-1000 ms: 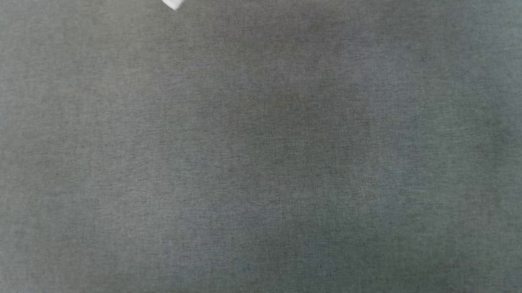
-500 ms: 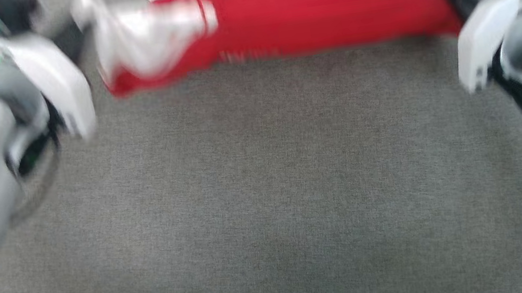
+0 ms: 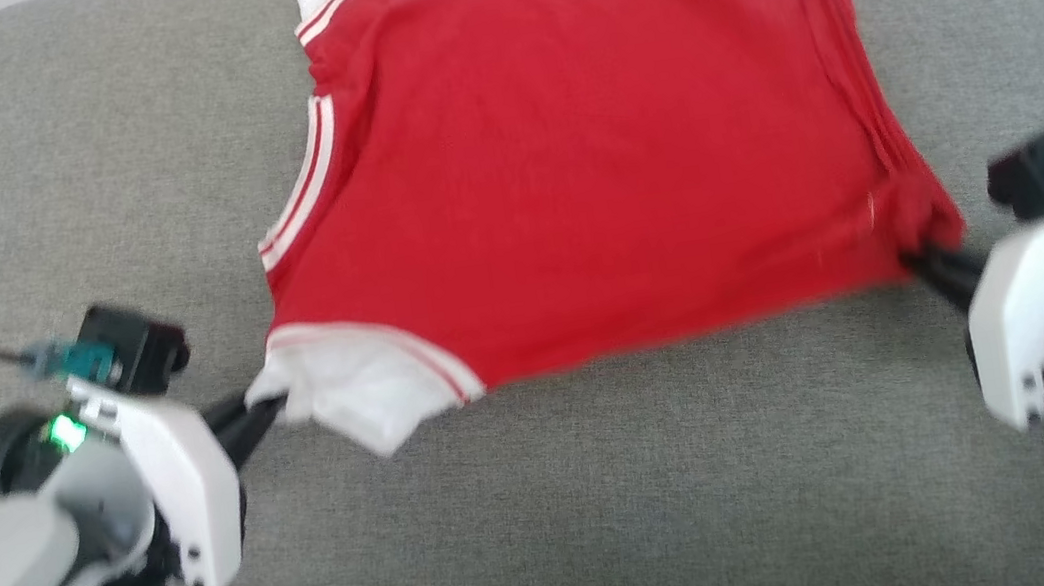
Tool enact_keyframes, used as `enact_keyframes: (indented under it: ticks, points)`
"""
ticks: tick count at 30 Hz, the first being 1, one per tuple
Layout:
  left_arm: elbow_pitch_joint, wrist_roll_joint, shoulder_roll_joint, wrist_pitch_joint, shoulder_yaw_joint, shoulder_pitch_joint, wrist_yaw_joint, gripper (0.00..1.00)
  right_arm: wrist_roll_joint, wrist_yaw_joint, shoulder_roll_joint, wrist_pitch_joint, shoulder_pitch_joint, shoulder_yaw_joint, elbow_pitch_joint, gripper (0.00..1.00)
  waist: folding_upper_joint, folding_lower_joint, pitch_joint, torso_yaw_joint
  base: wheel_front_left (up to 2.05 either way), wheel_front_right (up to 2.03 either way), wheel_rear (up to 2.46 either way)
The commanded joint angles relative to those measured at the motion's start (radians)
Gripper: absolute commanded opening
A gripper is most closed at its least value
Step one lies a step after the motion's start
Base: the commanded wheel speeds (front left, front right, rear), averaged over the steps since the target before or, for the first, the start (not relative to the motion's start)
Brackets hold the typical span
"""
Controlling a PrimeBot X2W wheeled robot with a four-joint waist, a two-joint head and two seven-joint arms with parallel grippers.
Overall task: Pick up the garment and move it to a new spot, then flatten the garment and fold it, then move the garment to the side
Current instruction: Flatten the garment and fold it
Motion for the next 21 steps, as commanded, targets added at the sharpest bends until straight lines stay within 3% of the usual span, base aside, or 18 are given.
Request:
enact_keyframes:
  ticks: [1, 5, 11, 16, 21]
  points:
    - [-0.032, -0.022, 0.023, 0.006, 0.0, 0.027, 0.028, 0.0, 0.011, 0.0, -0.006, 0.027, 0.041, -0.008, -0.036, 0.0, 0.0, 0.0, 0.0, -0.002, 0.0, 0.0, 0.0]
    - [-0.163, -0.059, 0.097, 0.027, -0.013, 0.111, 0.117, 0.0, 0.029, -0.001, -0.035, 0.135, 0.168, -0.048, -0.174, 0.0, 0.0, 0.0, 0.001, -0.008, 0.0, 0.0, 0.0]
    - [-0.301, -0.12, 0.168, 0.036, -0.041, 0.229, 0.218, 0.0, 0.066, 0.0, -0.022, 0.259, 0.356, -0.134, -0.329, 0.0, 0.0, 0.0, 0.008, -0.014, 0.0, 0.0, 0.0]
    - [-0.349, -0.137, 0.194, 0.027, -0.06, 0.284, 0.248, 0.0, 0.062, 0.0, 0.028, 0.311, 0.462, -0.202, -0.427, 0.0, 0.0, 0.0, 0.018, -0.017, 0.0, 0.0, 0.0]
    - [-0.37, -0.103, 0.225, 0.009, -0.023, 0.227, 0.258, 0.0, 0.029, 0.0, 0.075, 0.312, 0.47, -0.255, -0.509, 0.0, 0.0, 0.0, 0.034, -0.021, 0.0, 0.0, 0.0]
